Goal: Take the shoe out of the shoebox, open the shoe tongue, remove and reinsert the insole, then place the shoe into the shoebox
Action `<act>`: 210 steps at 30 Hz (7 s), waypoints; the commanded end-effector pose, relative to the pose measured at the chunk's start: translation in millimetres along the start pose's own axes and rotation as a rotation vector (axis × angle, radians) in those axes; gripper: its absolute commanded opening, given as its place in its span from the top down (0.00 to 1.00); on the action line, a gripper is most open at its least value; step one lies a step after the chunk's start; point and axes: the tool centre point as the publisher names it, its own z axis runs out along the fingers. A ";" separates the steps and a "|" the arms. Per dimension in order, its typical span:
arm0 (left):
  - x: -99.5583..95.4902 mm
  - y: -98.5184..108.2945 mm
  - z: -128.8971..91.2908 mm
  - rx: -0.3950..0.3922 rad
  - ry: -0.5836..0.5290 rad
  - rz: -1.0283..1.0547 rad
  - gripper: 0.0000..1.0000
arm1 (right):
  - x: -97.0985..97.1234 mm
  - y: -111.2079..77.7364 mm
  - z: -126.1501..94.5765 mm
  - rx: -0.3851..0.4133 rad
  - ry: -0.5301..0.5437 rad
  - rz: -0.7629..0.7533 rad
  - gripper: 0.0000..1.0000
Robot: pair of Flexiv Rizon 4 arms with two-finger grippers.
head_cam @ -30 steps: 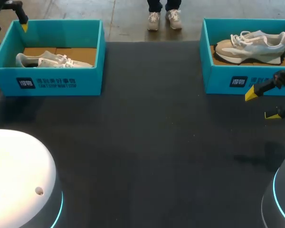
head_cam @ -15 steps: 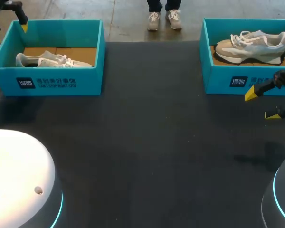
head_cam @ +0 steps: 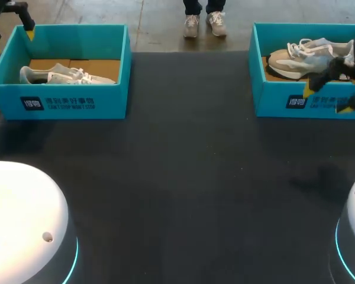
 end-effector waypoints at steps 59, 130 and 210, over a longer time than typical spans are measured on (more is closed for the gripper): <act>0.1 -1.3 -0.2 -0.003 0.003 0.001 0.00 | -31.6 173.0 16.2 0.043 -0.393 -0.235 0.00; 0.1 -1.3 -0.2 -0.003 0.003 0.001 0.00 | -222.1 394.4 86.1 0.062 -0.601 -0.261 0.00; 0.1 -1.3 -0.2 -0.003 0.003 0.001 0.00 | -302.6 423.3 170.4 0.172 -0.699 -0.126 0.52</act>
